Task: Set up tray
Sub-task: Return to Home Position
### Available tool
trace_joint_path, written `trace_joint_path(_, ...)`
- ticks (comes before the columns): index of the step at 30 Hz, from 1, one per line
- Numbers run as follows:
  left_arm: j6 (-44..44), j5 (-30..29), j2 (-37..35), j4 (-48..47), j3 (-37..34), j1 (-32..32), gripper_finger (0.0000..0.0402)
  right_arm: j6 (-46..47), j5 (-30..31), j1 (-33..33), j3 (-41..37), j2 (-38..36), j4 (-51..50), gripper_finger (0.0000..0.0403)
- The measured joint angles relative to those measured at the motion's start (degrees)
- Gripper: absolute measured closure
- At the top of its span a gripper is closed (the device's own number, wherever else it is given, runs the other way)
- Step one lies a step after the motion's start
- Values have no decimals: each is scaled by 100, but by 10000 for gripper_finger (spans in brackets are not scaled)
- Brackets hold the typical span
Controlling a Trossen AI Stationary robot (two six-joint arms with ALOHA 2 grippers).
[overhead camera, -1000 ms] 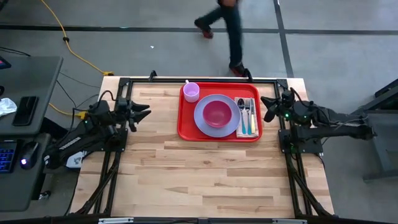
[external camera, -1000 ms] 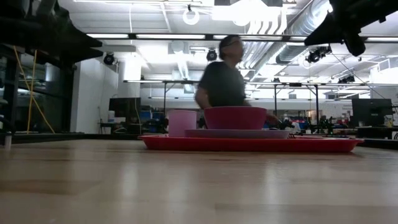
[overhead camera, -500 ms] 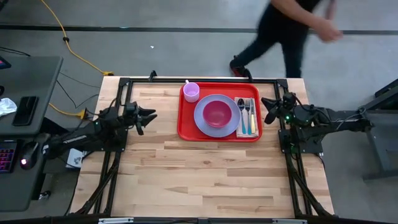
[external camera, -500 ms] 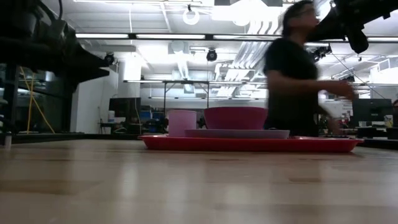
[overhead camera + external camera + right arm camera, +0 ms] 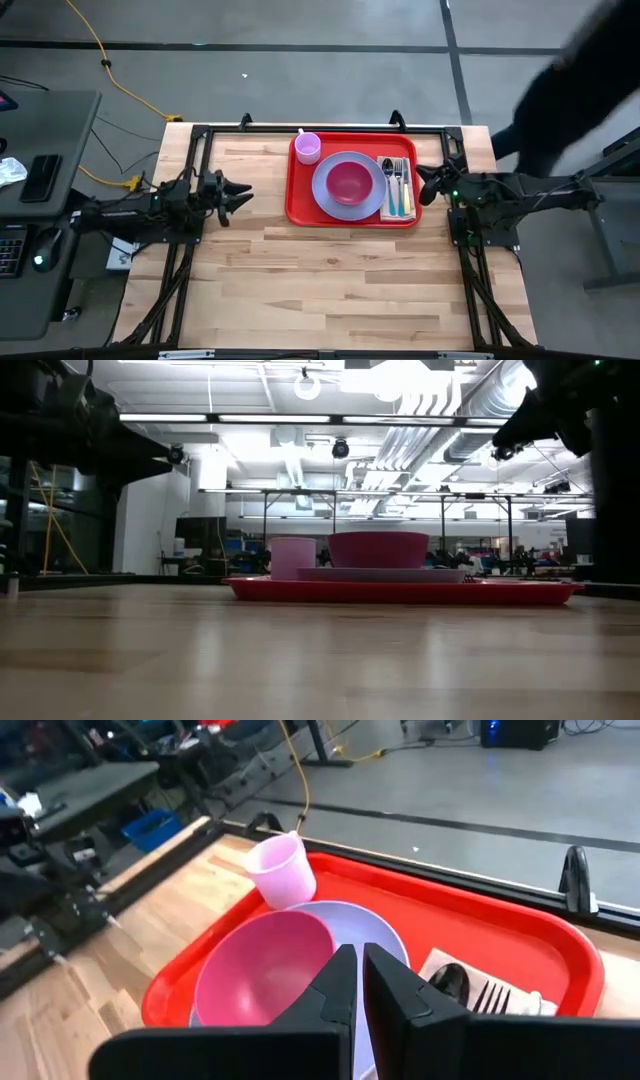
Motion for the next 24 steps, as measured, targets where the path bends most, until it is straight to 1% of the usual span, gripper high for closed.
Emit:
trace_joint_path(3,-37,-15,0,-2,0,-136,218,-94,-64,0,0,140,0,403)
trace_joint_path(7,-46,-28,0,1,7,-219,218,-296,-430,0,0,194,0,403)
trace_joint_path(12,-210,60,0,-130,24,-246,218,-602,-899,0,-2,-126,4,403)
trace_joint_path(21,-138,41,0,-151,26,-243,218,-1199,-1112,0,-2,-898,4,403)
trace_joint_path(24,-85,-154,0,-140,26,-243,218,-1333,-1155,0,-2,-1161,1,403)
